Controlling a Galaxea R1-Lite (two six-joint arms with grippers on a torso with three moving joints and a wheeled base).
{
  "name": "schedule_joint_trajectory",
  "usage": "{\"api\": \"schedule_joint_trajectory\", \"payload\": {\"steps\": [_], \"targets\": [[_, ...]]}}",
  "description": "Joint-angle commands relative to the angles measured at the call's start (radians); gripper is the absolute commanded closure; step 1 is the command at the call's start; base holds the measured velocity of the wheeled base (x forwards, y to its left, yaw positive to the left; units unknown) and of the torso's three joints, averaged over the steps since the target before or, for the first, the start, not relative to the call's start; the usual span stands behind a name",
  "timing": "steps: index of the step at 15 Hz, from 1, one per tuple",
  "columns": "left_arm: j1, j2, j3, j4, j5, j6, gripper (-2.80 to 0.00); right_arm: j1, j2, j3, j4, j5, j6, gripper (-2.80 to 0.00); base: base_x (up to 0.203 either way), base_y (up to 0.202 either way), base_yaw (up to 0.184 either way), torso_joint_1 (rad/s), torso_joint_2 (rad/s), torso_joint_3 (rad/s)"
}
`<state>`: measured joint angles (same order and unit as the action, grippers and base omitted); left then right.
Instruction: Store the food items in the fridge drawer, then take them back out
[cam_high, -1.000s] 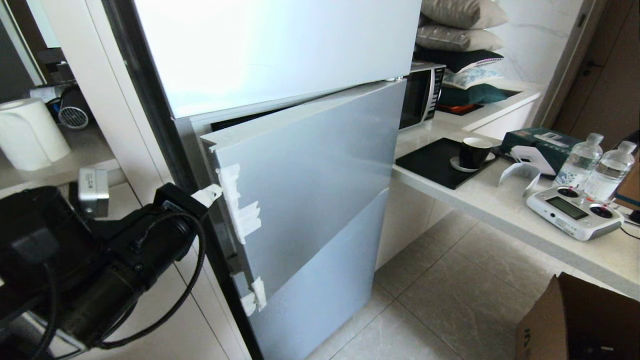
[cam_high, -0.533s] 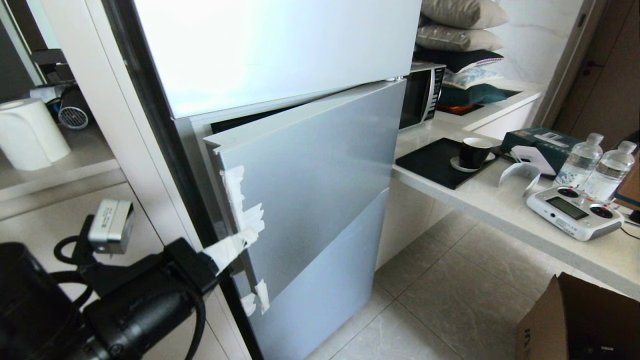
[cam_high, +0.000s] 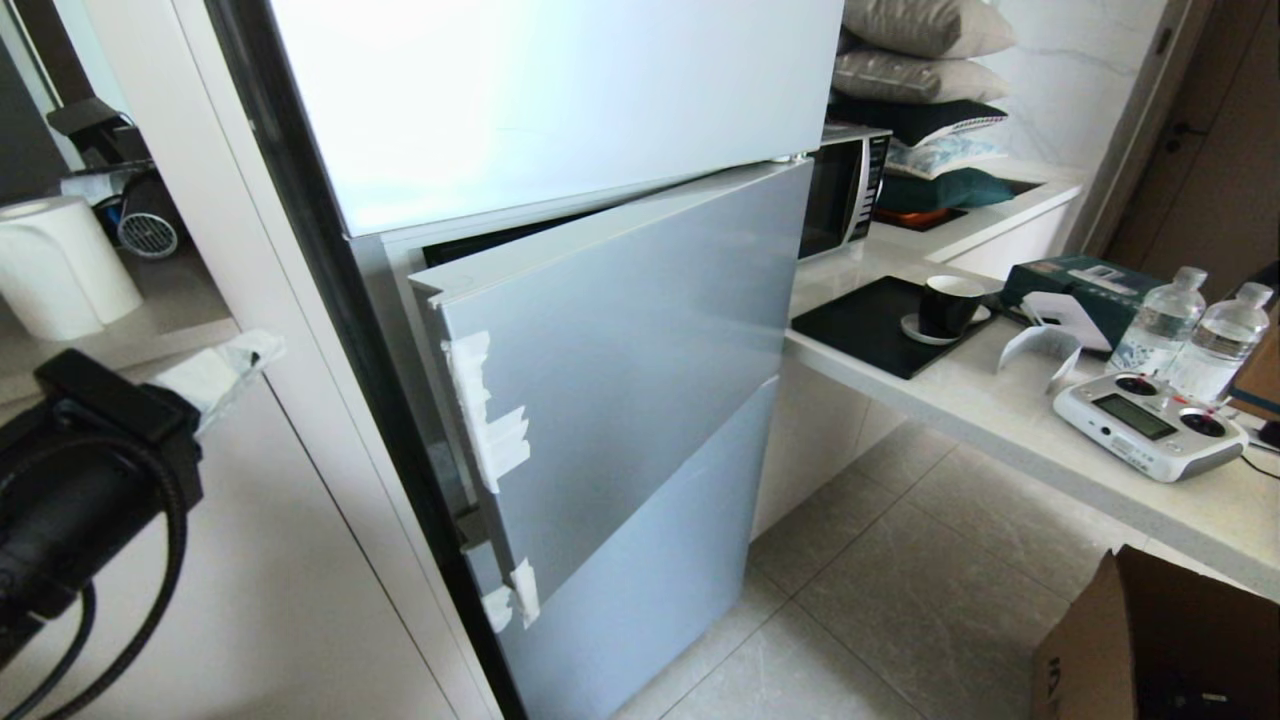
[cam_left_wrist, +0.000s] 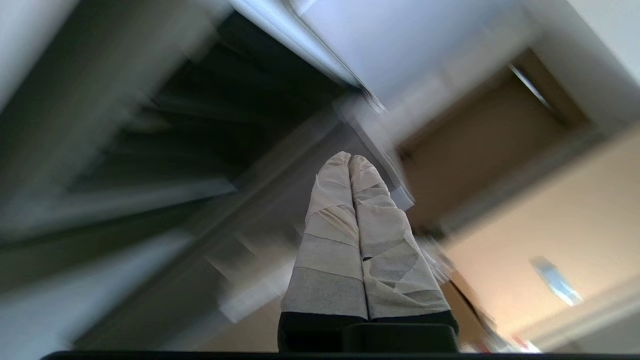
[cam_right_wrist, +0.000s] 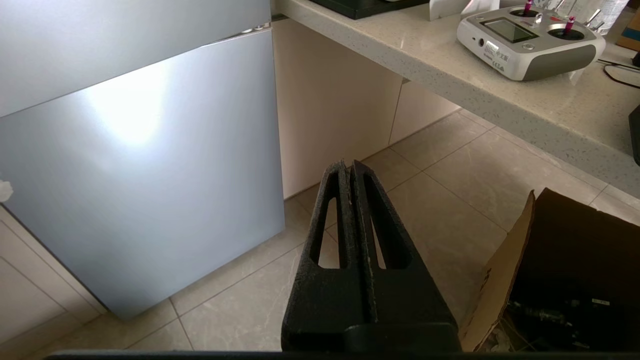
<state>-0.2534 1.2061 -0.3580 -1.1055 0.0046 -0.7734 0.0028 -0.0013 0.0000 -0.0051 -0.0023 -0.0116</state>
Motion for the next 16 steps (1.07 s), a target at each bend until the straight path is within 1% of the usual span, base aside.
{"api": "schedule_joint_trajectory", "payload": {"steps": [1,7,10,12,13,14,16], "targets": [[0.062,0.07,-0.025,-0.006,-0.005,0.01,0.0,0.0,0.0,0.0,-0.001,0.0,-0.001,0.0,0.0,0.0,0.0,0.0,0.0,0.0],[0.0,0.313,-0.123,-0.081,-0.01,0.012,0.0,0.0,0.0,0.0,-0.001,0.0,-0.001,0.0,0.0,0.0,0.0,0.0,0.0,0.0],[-0.058,0.389,-0.186,-0.086,-0.005,0.018,0.0,0.0,0.0,0.0,-0.001,0.001,-0.001,0.0,0.0,0.0,0.0,0.0,0.0,0.0],[-0.078,0.44,-0.239,-0.097,0.007,0.02,0.0,0.0,0.0,0.0,-0.001,0.0,-0.001,0.0,0.0,0.0,0.0,0.0,0.0,0.0],[-0.089,0.461,-0.261,-0.103,0.026,0.022,0.0,0.0,0.0,0.0,-0.001,-0.001,-0.001,0.0,0.0,0.0,0.0,0.0,0.0,0.0],[-0.103,0.475,-0.274,-0.105,0.048,0.029,0.0,0.0,0.001,0.0,0.0,0.001,-0.001,0.0,0.0,0.0,0.0,0.0,0.0,0.0],[-0.137,0.478,-0.269,-0.105,0.056,0.045,0.0,0.0,0.0,0.0,-0.001,0.001,-0.001,0.0,0.0,0.0,0.0,0.0,0.0,0.0]]}}
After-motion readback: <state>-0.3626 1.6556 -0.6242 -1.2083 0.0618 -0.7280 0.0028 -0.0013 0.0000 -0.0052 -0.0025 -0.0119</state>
